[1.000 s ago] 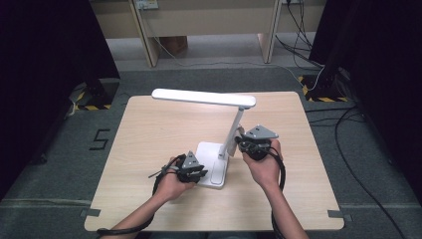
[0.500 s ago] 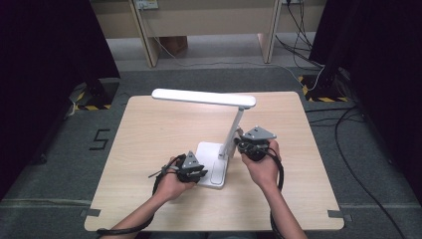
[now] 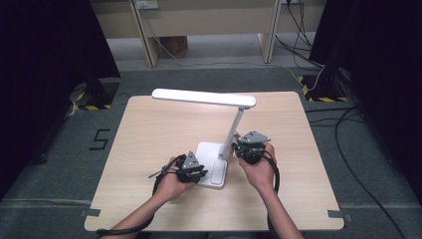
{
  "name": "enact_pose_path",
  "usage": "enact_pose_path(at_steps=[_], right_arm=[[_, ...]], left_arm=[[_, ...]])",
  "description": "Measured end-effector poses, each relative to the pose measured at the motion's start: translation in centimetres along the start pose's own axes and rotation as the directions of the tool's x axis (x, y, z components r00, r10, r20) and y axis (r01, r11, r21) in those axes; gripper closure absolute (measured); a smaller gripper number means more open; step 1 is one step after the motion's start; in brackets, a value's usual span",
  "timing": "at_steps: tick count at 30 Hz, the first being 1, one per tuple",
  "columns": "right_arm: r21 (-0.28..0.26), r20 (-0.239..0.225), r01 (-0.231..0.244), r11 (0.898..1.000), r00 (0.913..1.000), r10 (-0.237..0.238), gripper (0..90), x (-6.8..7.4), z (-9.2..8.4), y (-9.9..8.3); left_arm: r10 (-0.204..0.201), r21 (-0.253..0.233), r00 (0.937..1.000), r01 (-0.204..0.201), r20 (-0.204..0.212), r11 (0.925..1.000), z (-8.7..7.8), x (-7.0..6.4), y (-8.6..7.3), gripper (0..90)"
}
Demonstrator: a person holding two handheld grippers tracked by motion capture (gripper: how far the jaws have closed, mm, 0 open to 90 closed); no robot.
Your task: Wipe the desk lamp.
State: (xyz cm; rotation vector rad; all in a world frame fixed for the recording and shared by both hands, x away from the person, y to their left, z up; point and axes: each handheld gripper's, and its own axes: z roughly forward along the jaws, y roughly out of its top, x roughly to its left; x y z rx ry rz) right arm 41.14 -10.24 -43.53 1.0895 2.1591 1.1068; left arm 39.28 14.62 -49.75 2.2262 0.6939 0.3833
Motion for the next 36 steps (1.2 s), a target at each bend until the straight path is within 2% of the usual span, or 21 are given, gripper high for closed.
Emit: enact_pose_path(at_steps=[22,33,36], right_arm=[[0.074,-0.023,0.014,0.997,0.9997,-0.013,83.6,1.0,2.1,-1.8],[0.085,-0.030,0.020,0.996,0.9994,-0.017,83.6,1.1,2.5,-2.2],[0.107,-0.040,0.027,0.994,0.9990,-0.022,83.7,1.4,3.1,-2.6]], left_arm=[[0.009,0.005,1.0000,-0.009,-0.004,0.9999,0.0,-0.1,0.1,73.3],[0.008,0.001,0.9999,-0.008,-0.008,1.0000,0.0,-0.1,0.0,73.4],[0.006,-0.003,0.9999,-0.006,-0.009,1.0000,0.0,-0.2,0.0,73.5]])
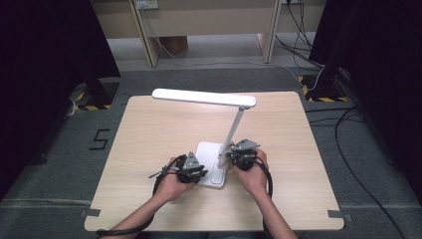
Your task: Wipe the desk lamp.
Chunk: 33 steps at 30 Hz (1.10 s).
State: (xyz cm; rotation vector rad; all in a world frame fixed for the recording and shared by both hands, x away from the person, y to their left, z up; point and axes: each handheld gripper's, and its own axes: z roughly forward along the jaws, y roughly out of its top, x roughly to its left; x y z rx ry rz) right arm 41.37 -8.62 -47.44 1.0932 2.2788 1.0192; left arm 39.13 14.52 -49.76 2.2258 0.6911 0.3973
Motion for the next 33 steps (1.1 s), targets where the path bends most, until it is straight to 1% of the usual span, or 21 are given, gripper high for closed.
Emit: enact_pose_path(at_steps=[2,5,8,17,19,25,28,29,33], right_arm=[[0.009,-0.005,-0.003,1.000,1.0000,0.003,83.7,0.1,0.2,-0.1],[0.000,-0.007,-0.002,1.000,1.0000,0.002,83.7,-0.2,0.0,0.1],[0.003,-0.007,0.008,1.000,0.9999,-0.008,83.6,-0.2,-0.2,0.3],[0.008,-0.009,0.016,1.000,0.9998,-0.016,83.6,-0.2,-0.1,0.4],[0.008,-0.011,0.016,1.000,0.9998,-0.016,83.7,-0.2,0.0,0.4],[0.020,-0.024,0.019,1.000,0.9996,-0.018,83.7,0.0,0.6,-0.2],[0.026,-0.029,0.006,1.000,0.9995,-0.006,83.7,0.0,0.8,-0.4],[0.027,-0.030,0.011,1.000,0.9995,-0.010,83.7,0.0,0.8,-0.4],[0.027,-0.035,0.004,1.000,0.9994,-0.003,83.7,-0.1,0.3,-0.5]], left_arm=[[0.001,-0.001,1.0000,-0.001,-0.003,1.0000,0.0,0.0,0.0,73.5],[0.004,0.005,1.0000,-0.004,0.000,1.0000,0.0,0.0,0.1,73.5],[0.008,0.008,1.0000,-0.008,0.005,0.9999,0.0,0.1,0.1,73.4],[0.000,0.001,1.0000,0.000,0.007,1.0000,0.0,0.1,0.0,73.3],[-0.006,-0.003,1.0000,0.006,0.004,1.0000,0.0,0.1,-0.1,73.3],[0.001,0.000,1.0000,-0.001,0.008,1.0000,0.0,0.1,0.0,73.4],[0.002,0.000,1.0000,-0.002,0.010,1.0000,0.0,0.2,0.0,73.4],[0.003,0.001,0.9999,-0.003,0.010,1.0000,0.0,0.2,0.0,73.5],[0.000,-0.003,1.0000,0.000,0.008,1.0000,0.0,0.2,-0.1,73.5]])
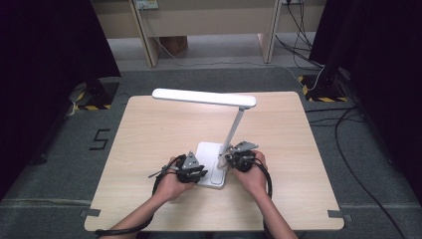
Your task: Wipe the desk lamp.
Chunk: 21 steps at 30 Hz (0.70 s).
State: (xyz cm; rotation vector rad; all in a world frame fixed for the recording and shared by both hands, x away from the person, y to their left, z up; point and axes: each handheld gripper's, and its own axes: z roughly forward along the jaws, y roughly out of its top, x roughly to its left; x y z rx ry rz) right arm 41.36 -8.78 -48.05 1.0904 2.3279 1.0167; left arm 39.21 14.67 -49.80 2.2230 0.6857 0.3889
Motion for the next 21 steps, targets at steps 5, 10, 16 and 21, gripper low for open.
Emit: enact_pose_path(at_steps=[5,10,16,21], right_arm=[[-0.016,0.003,0.006,1.000,1.0000,-0.006,83.6,-0.2,-1.2,0.4],[-0.014,-0.002,0.002,1.000,1.0000,-0.002,83.7,-0.4,-1.4,0.4],[-0.022,0.000,-0.004,1.000,1.0000,0.004,83.7,-0.2,-1.5,0.2],[-0.020,-0.001,0.000,1.000,1.0000,0.000,83.6,0.3,-1.9,0.2]], left_arm=[[-0.014,-0.007,0.9999,0.014,0.003,0.9999,0.0,0.0,-0.1,73.3],[-0.020,-0.014,0.9998,0.020,0.001,0.9997,0.0,0.0,-0.2,73.3],[-0.020,-0.014,0.9998,0.020,0.002,0.9997,0.0,0.1,-0.2,72.7],[-0.039,0.003,0.9992,0.039,-0.006,0.9992,-0.2,0.5,-0.1,65.5]])
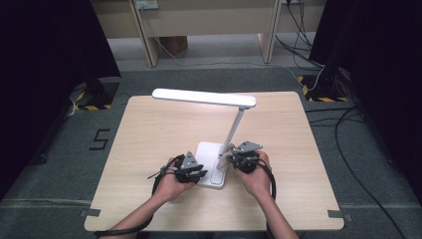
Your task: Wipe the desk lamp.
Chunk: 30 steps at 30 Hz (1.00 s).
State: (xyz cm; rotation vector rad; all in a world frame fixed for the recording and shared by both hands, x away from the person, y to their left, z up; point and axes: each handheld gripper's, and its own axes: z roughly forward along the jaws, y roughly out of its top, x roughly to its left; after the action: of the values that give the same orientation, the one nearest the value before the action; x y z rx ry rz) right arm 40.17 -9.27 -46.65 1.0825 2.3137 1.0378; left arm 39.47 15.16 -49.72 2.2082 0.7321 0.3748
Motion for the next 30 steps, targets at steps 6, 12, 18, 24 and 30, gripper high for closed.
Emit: enact_pose_path(at_steps=[6,12,18,24,30], right_arm=[[-0.006,-0.008,0.019,1.000,0.9998,-0.019,83.6,0.9,-1.0,0.1],[-0.020,-0.038,0.046,0.999,0.9982,-0.046,83.6,2.0,-1.9,0.7],[-0.047,-0.103,0.075,0.996,0.9914,-0.080,83.6,3.3,-1.9,1.4],[-0.044,-0.130,0.092,0.995,0.9868,-0.097,83.6,3.4,-1.8,1.7],[-0.058,-0.165,0.092,0.994,0.9811,-0.101,83.4,3.5,-1.9,1.9]], left_arm=[[-0.030,-0.094,0.9996,0.030,0.003,0.9951,-2.1,0.0,1.1,51.4],[0.012,-0.150,0.9958,0.001,0.090,0.9887,-3.5,-1.1,2.7,39.8],[0.102,-0.135,0.9844,-0.083,0.143,0.9874,-2.9,-2.0,3.7,36.0],[0.179,-0.097,0.9795,-0.170,0.093,0.9807,-2.4,-1.3,4.0,42.2],[0.249,-0.080,0.9657,-0.243,0.073,0.9667,-2.1,-1.3,4.1,56.1]])
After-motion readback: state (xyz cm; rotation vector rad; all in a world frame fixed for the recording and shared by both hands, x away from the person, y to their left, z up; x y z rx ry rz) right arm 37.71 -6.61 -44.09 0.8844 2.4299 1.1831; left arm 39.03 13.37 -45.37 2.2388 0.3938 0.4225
